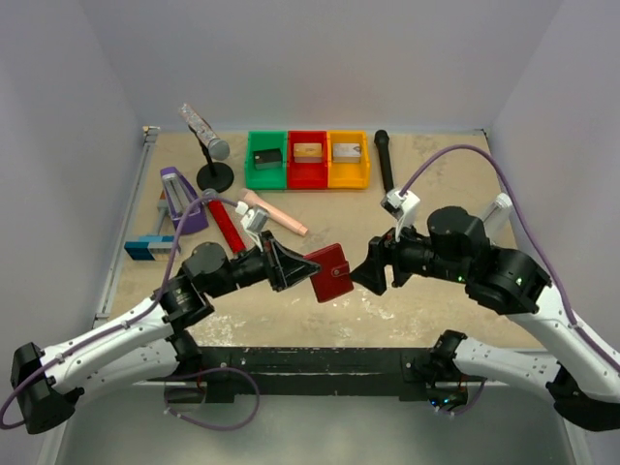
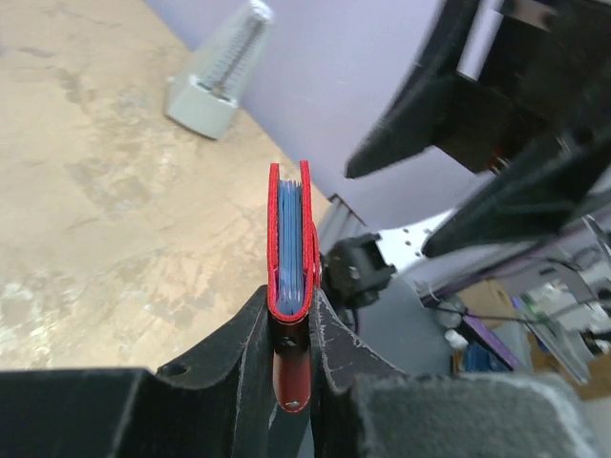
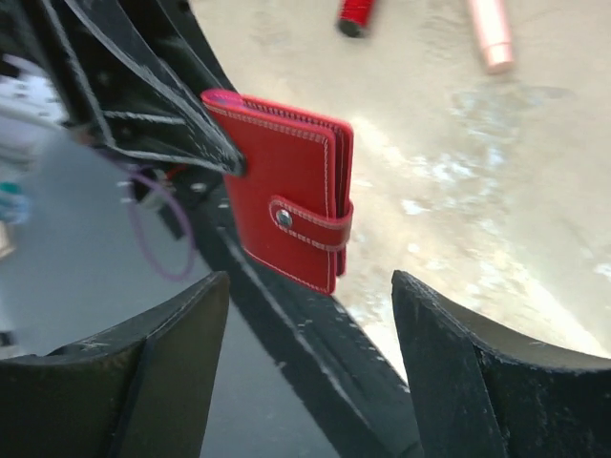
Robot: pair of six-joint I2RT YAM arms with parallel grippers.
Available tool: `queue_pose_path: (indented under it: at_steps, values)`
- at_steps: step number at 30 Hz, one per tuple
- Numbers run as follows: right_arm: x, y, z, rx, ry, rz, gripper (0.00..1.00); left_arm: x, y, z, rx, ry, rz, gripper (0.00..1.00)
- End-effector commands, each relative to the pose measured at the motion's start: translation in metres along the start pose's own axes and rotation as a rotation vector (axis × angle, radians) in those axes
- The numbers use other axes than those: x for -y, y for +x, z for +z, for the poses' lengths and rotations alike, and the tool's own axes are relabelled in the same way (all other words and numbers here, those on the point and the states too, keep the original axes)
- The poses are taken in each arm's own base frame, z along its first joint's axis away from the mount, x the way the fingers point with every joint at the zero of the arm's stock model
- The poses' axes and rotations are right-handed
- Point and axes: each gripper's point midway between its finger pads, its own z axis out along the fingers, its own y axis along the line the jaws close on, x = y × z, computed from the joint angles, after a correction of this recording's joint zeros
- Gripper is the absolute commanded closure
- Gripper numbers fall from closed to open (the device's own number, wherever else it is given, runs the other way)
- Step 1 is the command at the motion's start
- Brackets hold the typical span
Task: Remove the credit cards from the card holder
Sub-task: Pick up the card holder from the center of the board, then open the card holder at the center of the board.
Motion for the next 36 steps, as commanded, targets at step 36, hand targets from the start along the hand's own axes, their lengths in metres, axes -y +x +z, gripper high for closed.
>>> queue_pose_path:
  at_steps: [36]
  values:
    - [-0.009, 0.005, 0.095, 0.028, 0.421, -0.321, 0.46, -0.045, -0.011, -0.01, 0.016, -0.648, -0.477, 1.0]
